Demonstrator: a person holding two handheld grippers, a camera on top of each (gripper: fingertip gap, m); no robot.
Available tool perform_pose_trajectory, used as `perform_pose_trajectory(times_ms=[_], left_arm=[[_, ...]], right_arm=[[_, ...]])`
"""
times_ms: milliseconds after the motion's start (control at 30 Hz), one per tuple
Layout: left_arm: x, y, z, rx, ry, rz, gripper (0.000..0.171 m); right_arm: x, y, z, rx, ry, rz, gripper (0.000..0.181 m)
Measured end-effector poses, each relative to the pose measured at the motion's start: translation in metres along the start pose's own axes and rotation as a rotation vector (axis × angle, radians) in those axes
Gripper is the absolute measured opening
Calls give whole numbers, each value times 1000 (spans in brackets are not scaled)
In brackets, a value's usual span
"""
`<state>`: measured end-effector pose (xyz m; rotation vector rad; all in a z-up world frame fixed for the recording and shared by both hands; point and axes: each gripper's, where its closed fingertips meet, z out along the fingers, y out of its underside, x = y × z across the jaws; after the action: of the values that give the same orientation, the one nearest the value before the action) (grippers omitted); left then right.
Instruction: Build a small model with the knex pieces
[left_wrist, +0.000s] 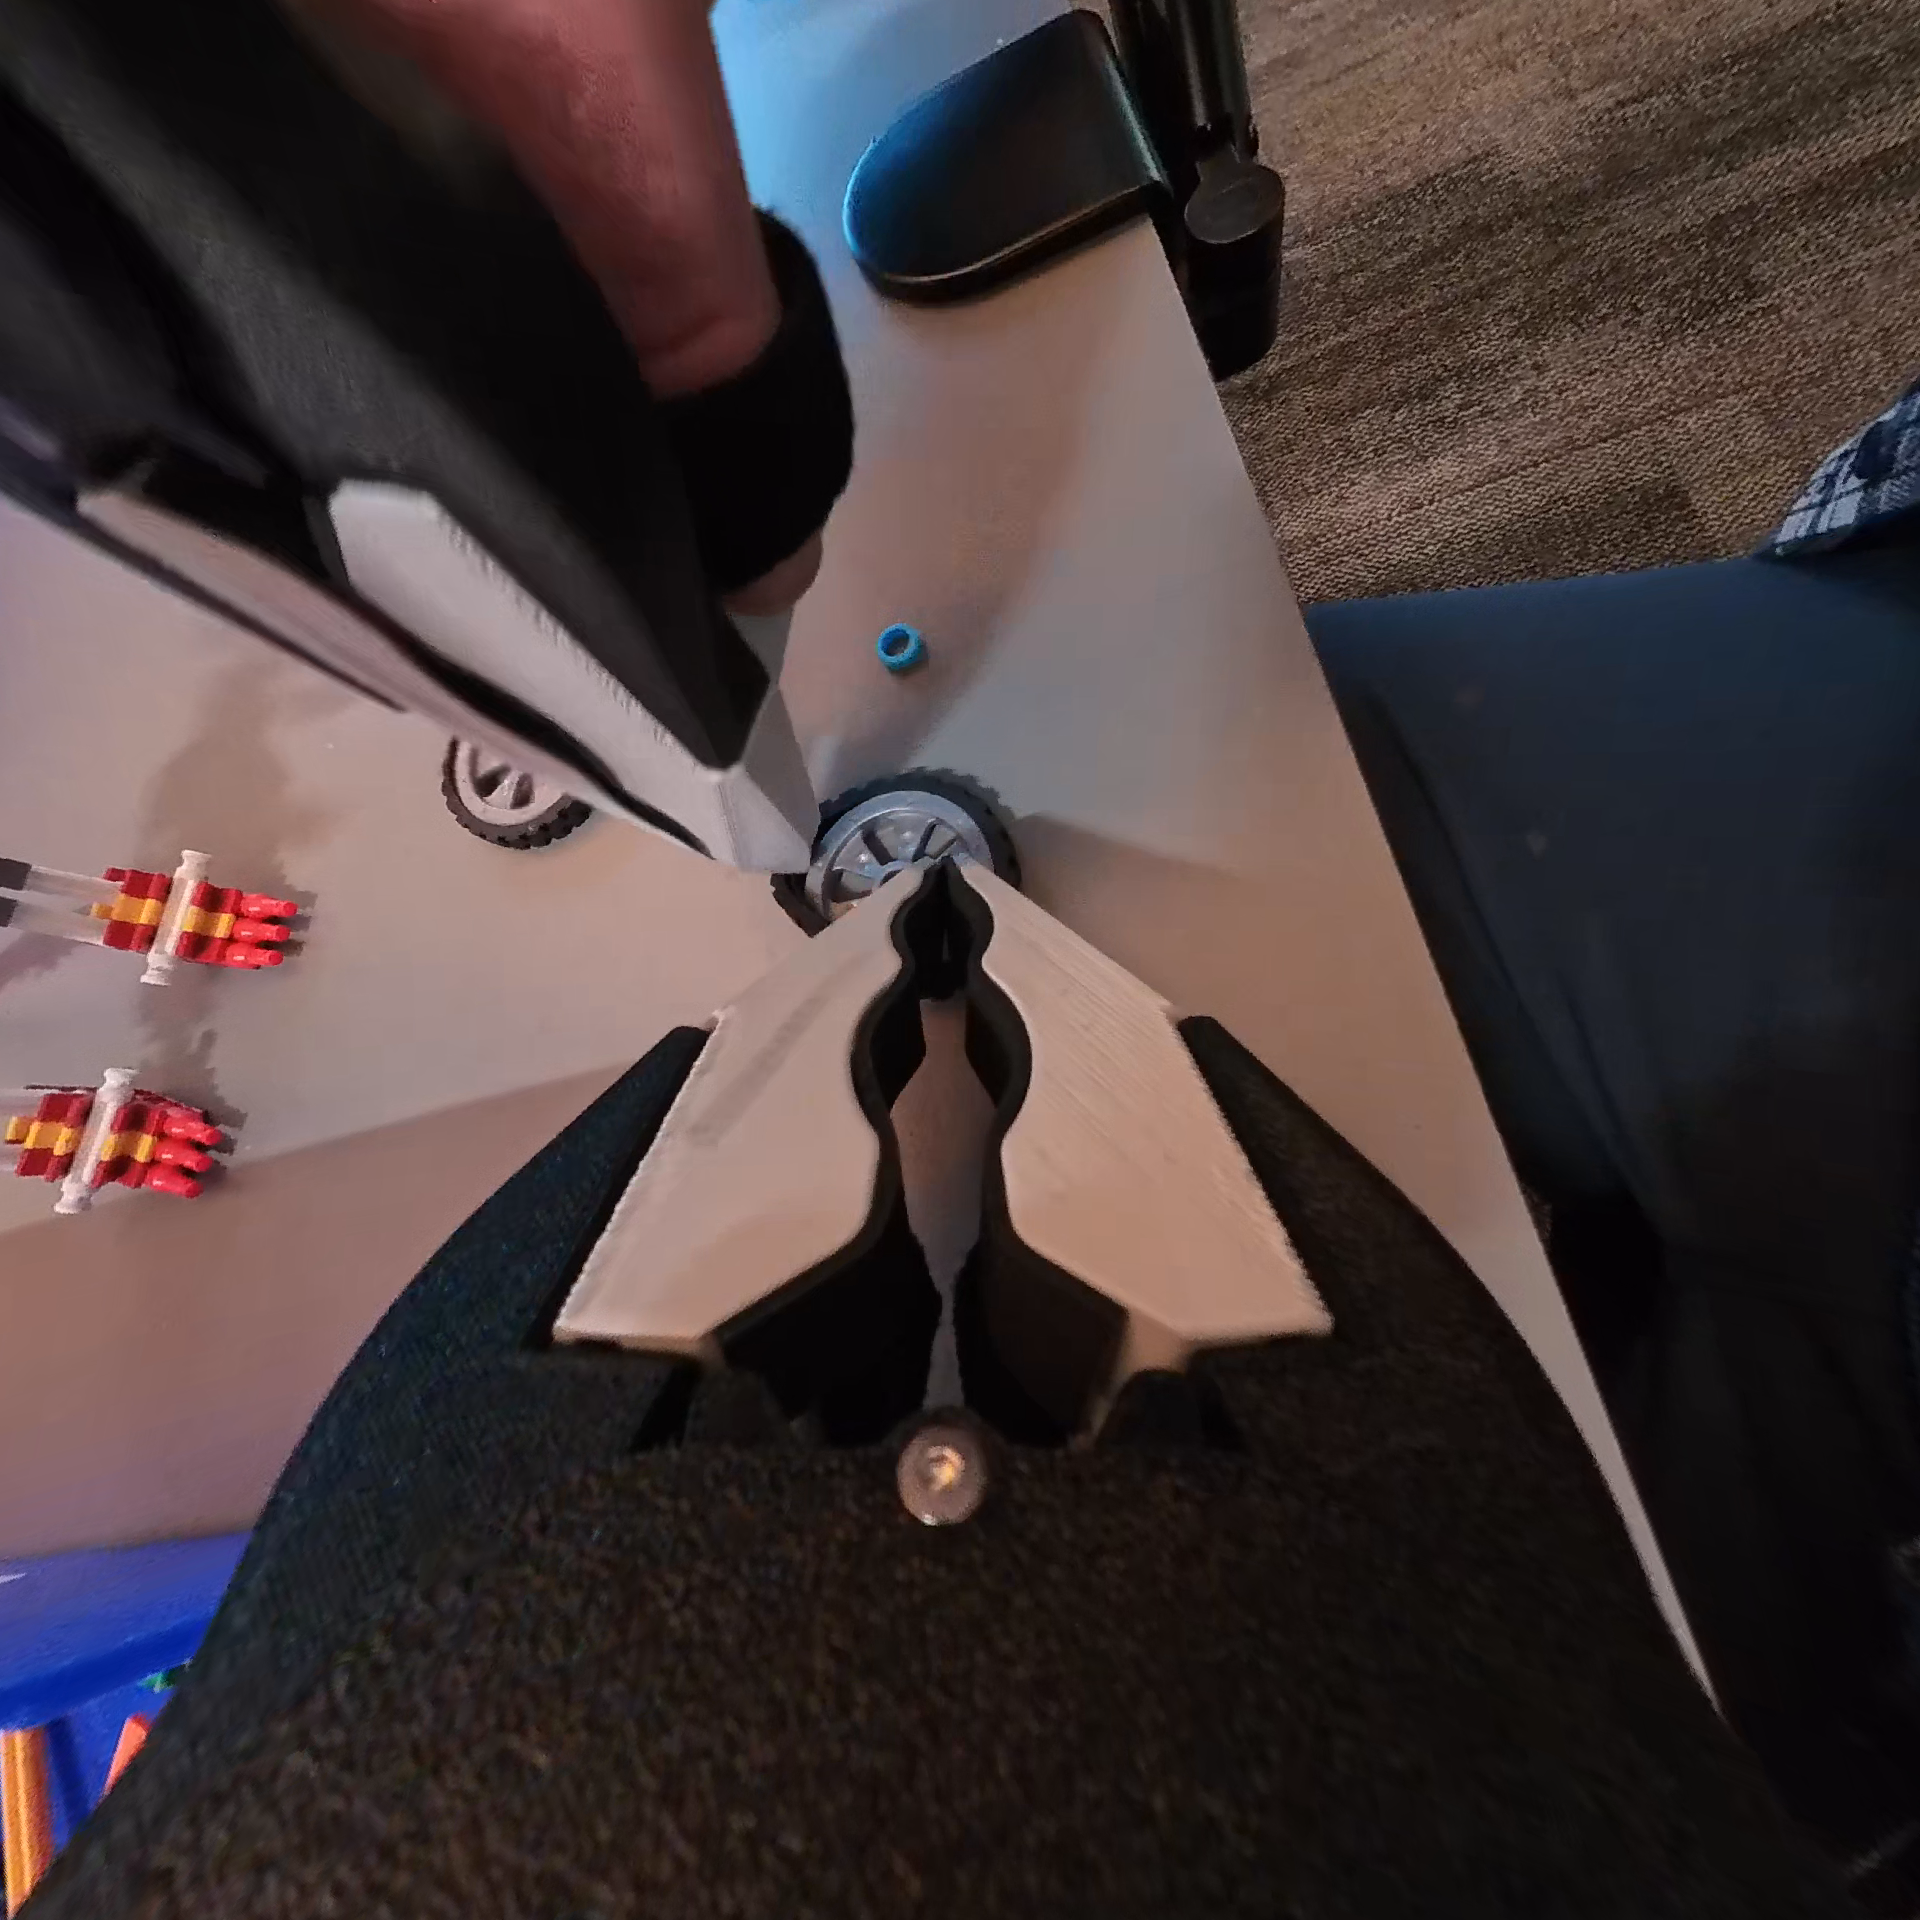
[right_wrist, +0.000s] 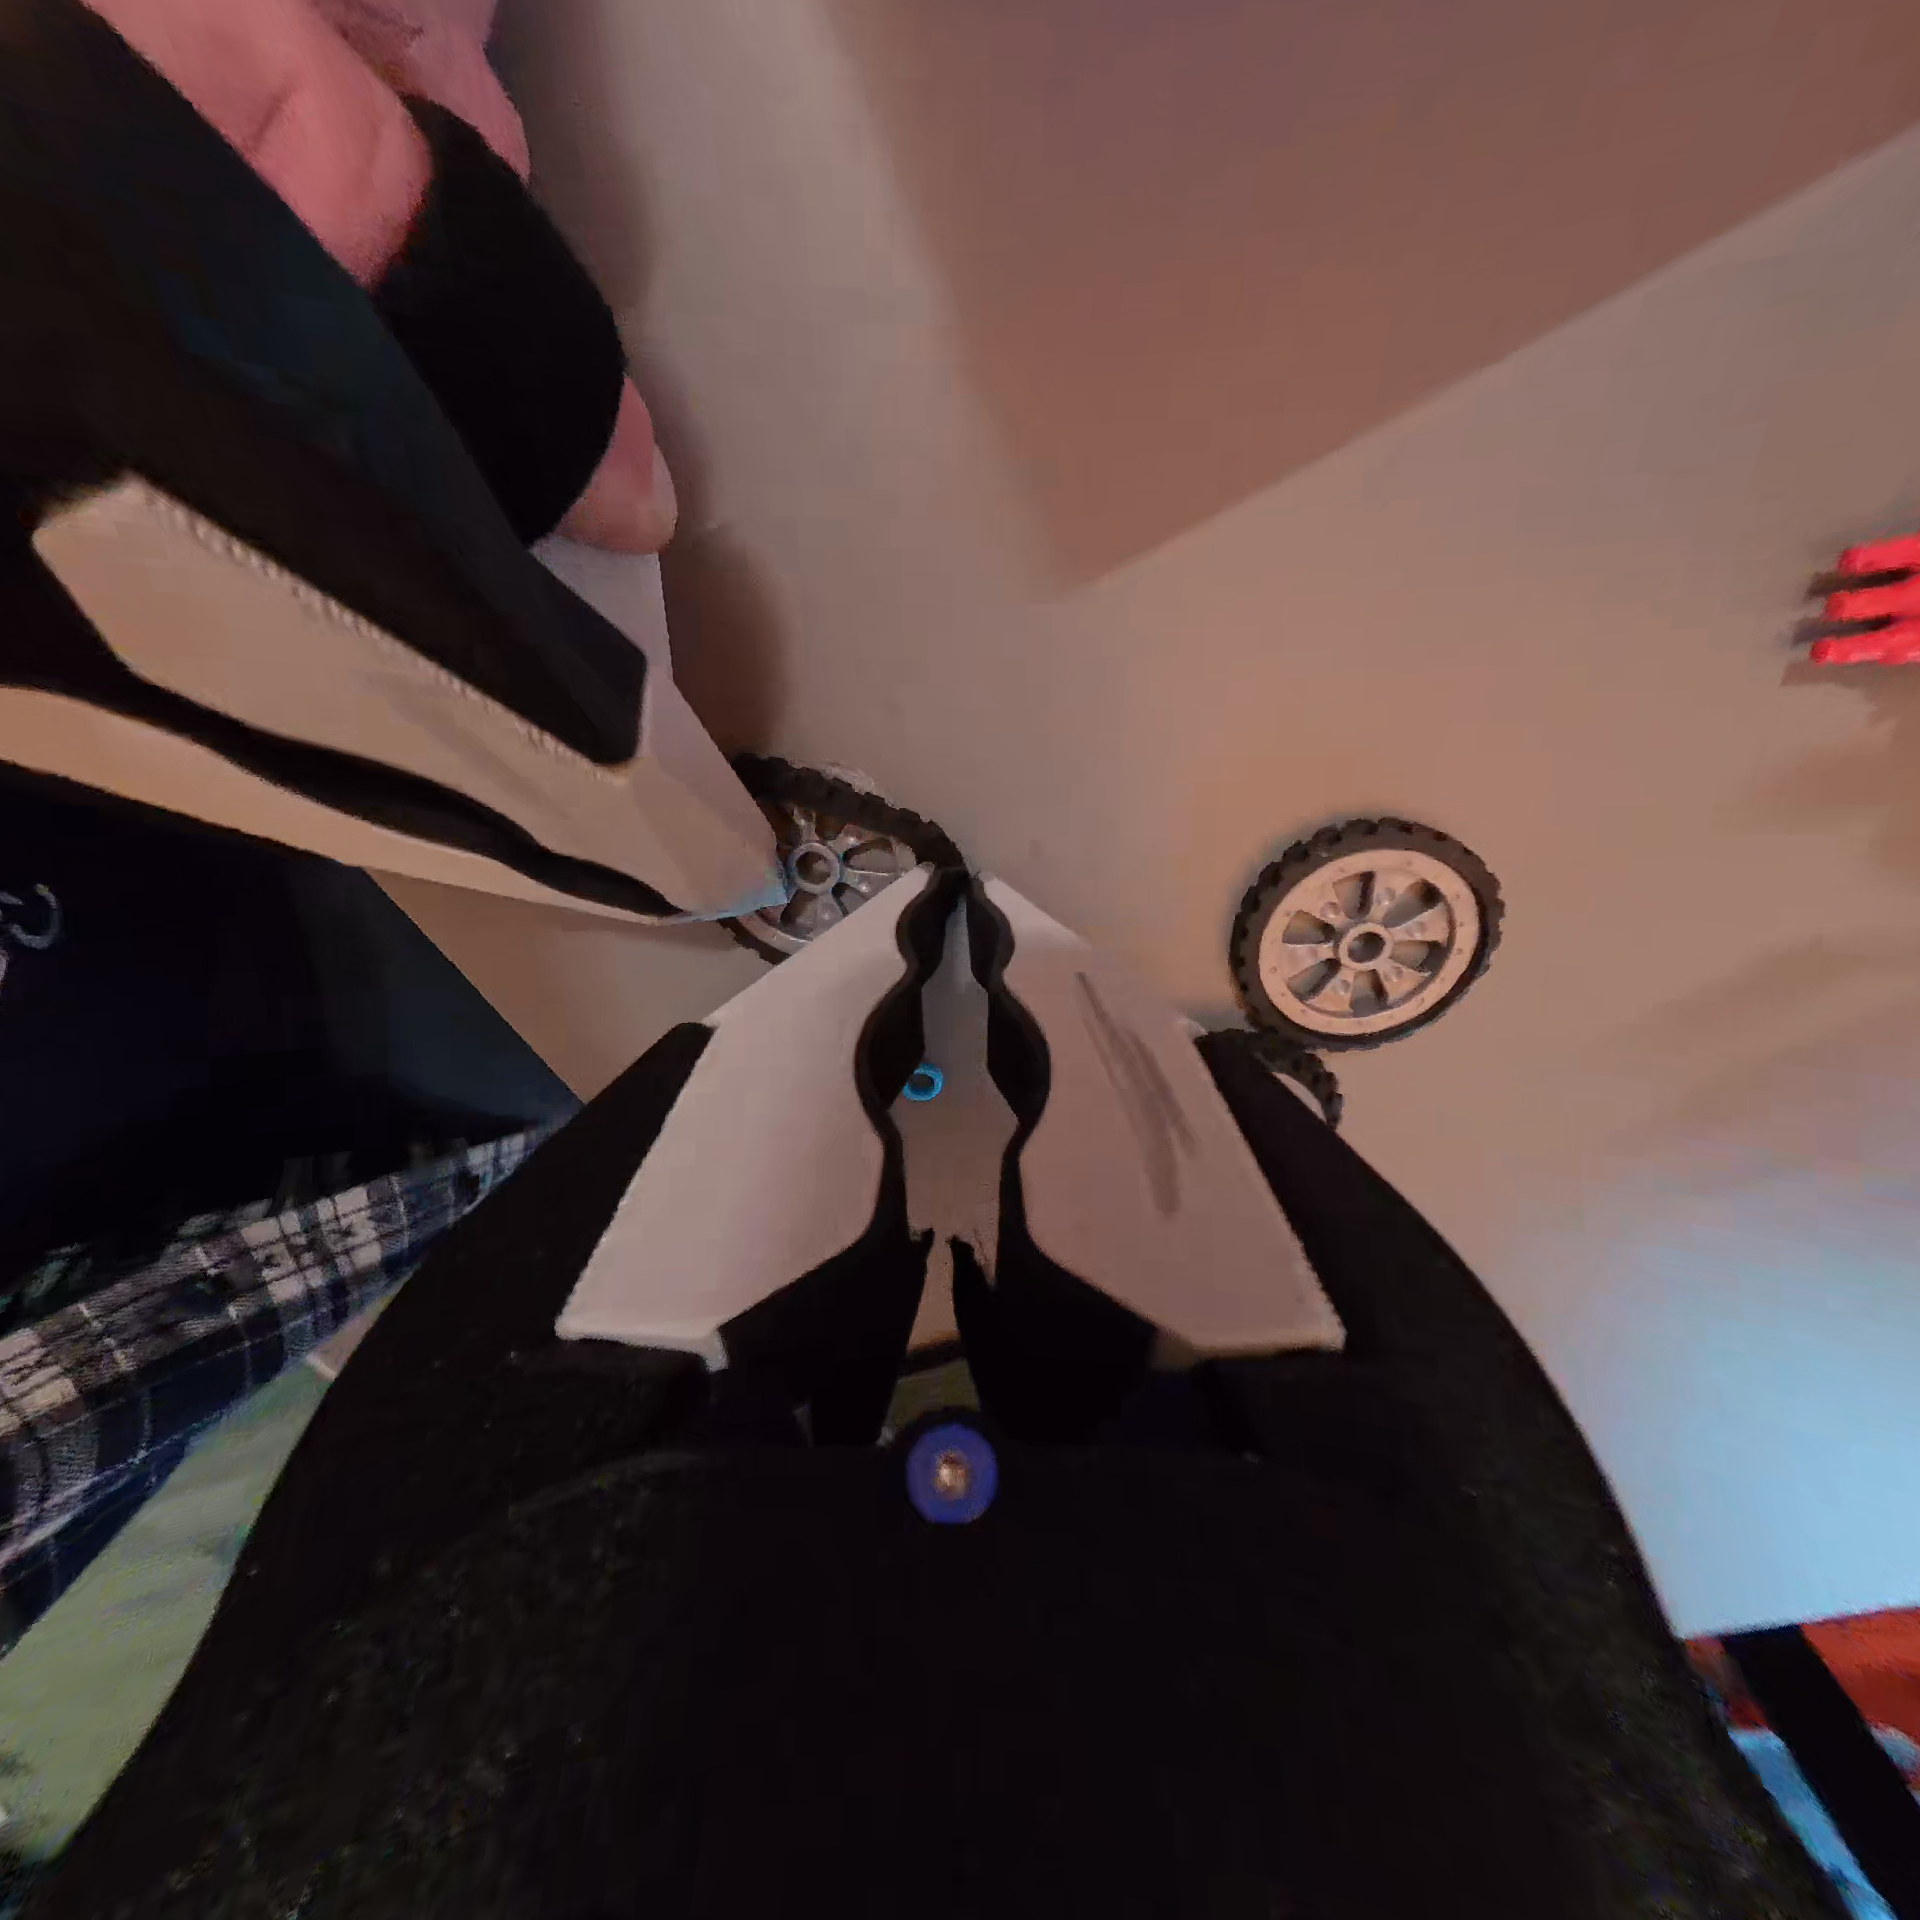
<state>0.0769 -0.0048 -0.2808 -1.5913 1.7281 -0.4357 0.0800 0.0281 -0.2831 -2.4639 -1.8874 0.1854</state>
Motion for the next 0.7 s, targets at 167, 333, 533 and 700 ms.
perform_pose_trajectory(times_ms=[167,333,533,700], left_arm=[[0,0,-1,-3,3,38,0],[-6,7,-11,-25,-13,76,0],[-4,7,-10,-41,-14,107,0],[-5,7,-10,-34,-18,117,0]], right_arm=[[1,0,1,-40,-21,2,2],[-5,9,-3,40,93,44,2],[-22,17,-4,102,140,100,3],[-29,16,-4,175,111,140,3]])
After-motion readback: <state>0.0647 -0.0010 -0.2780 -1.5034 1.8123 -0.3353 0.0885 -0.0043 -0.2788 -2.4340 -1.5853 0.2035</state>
